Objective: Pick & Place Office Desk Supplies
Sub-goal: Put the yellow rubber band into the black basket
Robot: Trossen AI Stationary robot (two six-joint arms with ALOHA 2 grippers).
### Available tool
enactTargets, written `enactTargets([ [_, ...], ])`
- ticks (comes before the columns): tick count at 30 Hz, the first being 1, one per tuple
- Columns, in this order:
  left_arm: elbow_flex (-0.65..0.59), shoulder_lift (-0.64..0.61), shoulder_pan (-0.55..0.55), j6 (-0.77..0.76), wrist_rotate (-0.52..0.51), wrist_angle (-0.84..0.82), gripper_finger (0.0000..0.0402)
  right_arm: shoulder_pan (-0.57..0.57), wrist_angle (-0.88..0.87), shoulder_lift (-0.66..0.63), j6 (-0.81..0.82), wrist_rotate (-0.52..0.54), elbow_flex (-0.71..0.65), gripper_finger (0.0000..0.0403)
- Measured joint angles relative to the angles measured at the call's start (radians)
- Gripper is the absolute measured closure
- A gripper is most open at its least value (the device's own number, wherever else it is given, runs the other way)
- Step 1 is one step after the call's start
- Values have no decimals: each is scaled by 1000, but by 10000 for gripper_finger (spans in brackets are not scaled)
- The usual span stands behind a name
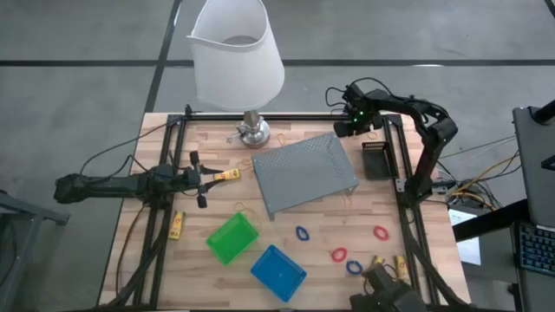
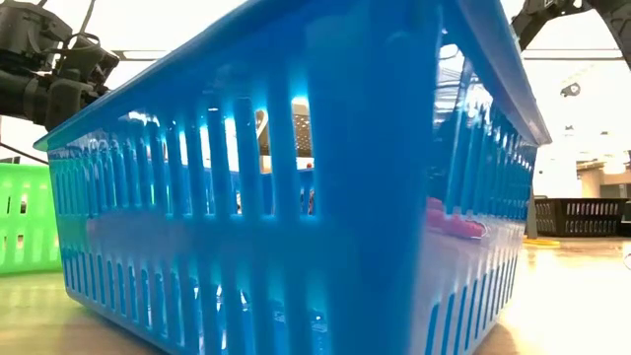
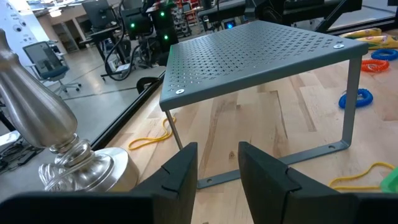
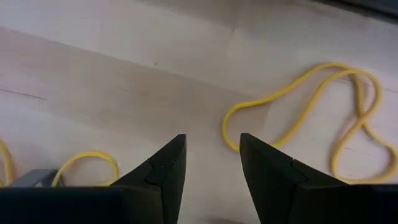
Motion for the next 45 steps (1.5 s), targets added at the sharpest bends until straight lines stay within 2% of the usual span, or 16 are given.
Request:
enactTargets([
  [16,0,0,0,0,0,0,284,0,9,42,5,44,1,259],
  [20,0,0,0,0,0,0,284,0,11,42,8,45,0,283],
  [31,0,0,0,0,0,0,284,-1,18,43,23,48,0,386],
  [45,0,0,0,0,0,0,284,4,15,-2,23,43,-5,395],
])
